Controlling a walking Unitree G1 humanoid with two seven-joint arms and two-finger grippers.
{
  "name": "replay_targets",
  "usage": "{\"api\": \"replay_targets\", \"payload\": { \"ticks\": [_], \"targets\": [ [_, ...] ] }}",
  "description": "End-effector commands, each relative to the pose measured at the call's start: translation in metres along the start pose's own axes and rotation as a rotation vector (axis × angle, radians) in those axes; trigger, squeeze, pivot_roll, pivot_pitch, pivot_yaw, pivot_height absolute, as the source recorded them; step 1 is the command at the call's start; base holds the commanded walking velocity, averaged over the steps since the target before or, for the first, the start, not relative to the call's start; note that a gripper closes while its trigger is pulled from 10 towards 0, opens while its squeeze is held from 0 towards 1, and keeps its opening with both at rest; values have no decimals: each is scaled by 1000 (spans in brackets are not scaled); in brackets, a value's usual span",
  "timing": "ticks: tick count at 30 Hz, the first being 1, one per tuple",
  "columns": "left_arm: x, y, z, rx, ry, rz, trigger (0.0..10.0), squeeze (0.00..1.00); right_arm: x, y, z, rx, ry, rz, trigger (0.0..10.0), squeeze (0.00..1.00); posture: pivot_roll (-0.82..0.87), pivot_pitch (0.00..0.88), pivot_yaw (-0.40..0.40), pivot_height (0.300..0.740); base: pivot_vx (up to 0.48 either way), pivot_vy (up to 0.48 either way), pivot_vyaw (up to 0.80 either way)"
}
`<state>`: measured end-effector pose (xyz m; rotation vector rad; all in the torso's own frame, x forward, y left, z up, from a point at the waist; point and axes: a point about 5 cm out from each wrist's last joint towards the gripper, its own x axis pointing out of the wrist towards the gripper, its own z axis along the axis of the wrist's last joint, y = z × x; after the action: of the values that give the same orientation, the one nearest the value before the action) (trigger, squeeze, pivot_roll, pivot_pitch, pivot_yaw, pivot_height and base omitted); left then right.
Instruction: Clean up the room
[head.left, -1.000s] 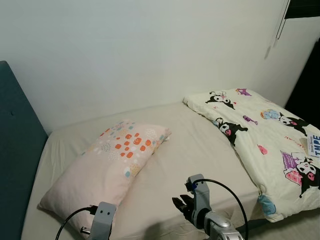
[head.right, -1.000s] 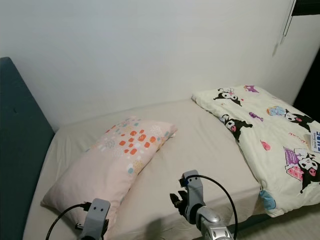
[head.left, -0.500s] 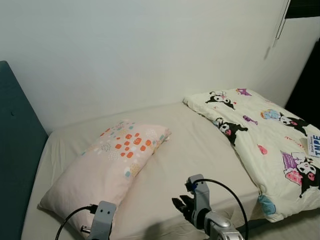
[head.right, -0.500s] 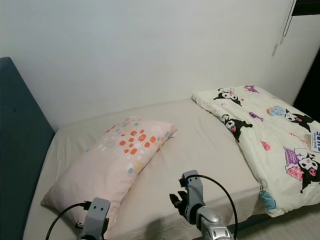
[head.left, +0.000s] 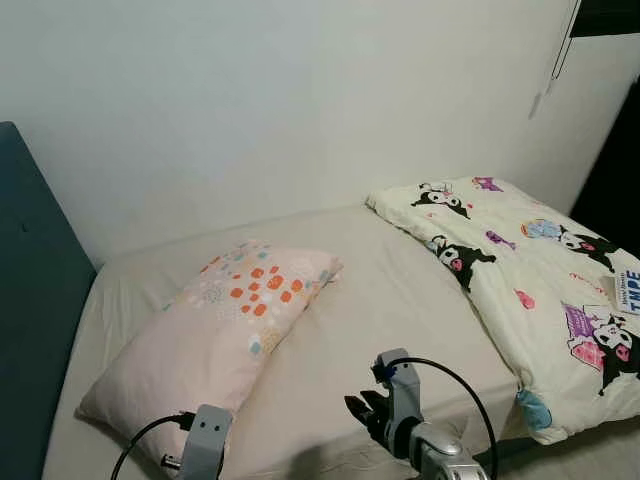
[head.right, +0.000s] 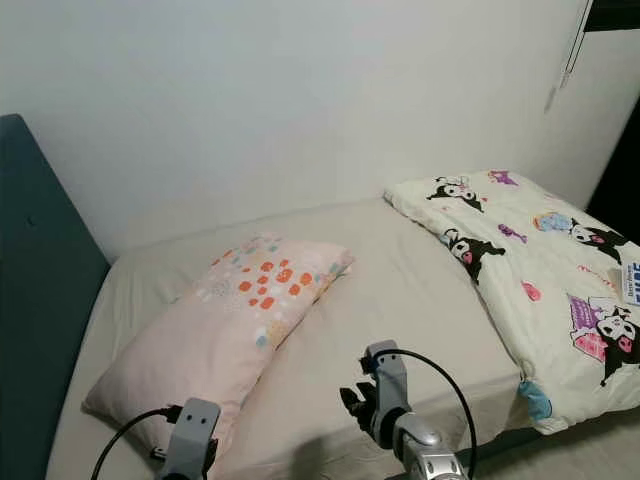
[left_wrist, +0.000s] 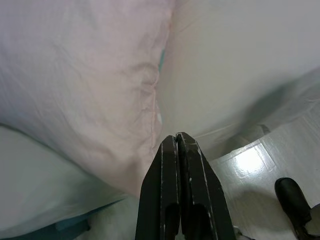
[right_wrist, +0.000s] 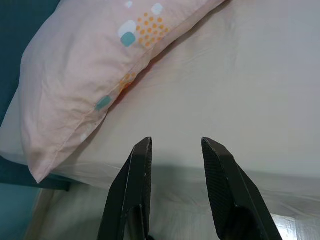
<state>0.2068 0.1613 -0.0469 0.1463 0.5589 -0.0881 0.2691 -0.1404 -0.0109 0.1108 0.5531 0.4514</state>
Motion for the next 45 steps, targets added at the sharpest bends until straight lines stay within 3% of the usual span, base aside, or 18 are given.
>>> {"api": "replay_targets", "payload": {
  "ticks": [1, 22, 29, 37, 45],
  "targets": [
    [-1, 5, -2, 32, 6, -5, 10000, 0, -1, 0, 1, 5, -6, -4, 10000, 0, -42, 0, 11, 738, 0, 0, 0],
    [-2, 2, -3, 99, 4, -34, 10000, 0, -1, 2, -1, 10, -6, -3, 10000, 0, -44, 0, 9, 738, 0, 0, 0],
    [-2, 3, -3, 42, 13, -33, 10000, 0, -1, 3, -3, 3, -1, -2, 10000, 0, -41, 0, 6, 738, 0, 0, 0],
    [0, 2, -1, 62, 9, -29, 10000, 0, -2, 5, -6, 3, 1, 0, 10000, 0, -44, 0, 11, 738, 0, 0, 0],
    [-6, 1, -12, 81, 42, -26, 10000, 0, -3, 9, -10, 6, 5, 23, 10000, 0, -47, 0, 24, 738, 0, 0, 0]
  ]
}}
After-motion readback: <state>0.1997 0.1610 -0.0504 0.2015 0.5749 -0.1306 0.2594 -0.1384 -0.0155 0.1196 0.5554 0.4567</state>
